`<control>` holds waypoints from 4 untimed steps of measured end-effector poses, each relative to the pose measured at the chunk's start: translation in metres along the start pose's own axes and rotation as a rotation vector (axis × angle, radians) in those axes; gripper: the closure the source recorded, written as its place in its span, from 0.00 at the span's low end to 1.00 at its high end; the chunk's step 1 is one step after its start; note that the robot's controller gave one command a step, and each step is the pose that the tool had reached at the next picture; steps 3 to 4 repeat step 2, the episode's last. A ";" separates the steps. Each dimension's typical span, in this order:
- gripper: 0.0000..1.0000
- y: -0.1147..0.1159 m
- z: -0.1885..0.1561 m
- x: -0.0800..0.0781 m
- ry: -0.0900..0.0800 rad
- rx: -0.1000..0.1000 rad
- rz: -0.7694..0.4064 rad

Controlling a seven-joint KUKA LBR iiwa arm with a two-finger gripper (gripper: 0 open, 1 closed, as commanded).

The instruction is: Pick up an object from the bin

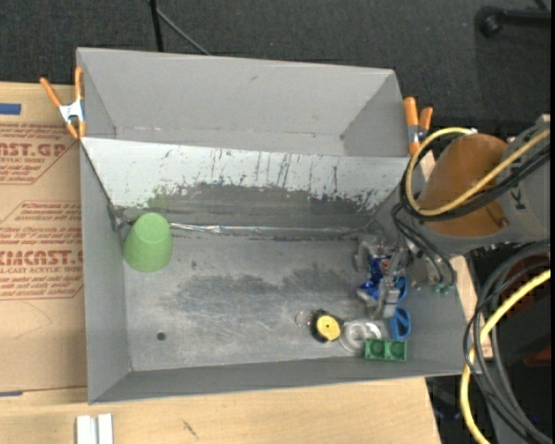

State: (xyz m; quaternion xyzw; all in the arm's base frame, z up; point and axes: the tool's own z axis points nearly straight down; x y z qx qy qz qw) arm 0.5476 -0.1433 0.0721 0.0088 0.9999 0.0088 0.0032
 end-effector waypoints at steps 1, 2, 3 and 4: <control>1.00 0.004 -0.022 -0.002 0.002 0.015 -0.004; 1.00 0.006 -0.088 -0.004 -0.002 0.018 -0.005; 1.00 0.006 -0.088 -0.004 -0.002 0.018 -0.005; 1.00 0.006 -0.088 -0.004 -0.002 0.018 -0.005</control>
Offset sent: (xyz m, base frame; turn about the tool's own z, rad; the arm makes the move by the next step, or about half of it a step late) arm -0.0001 -0.0001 0.0215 -0.0001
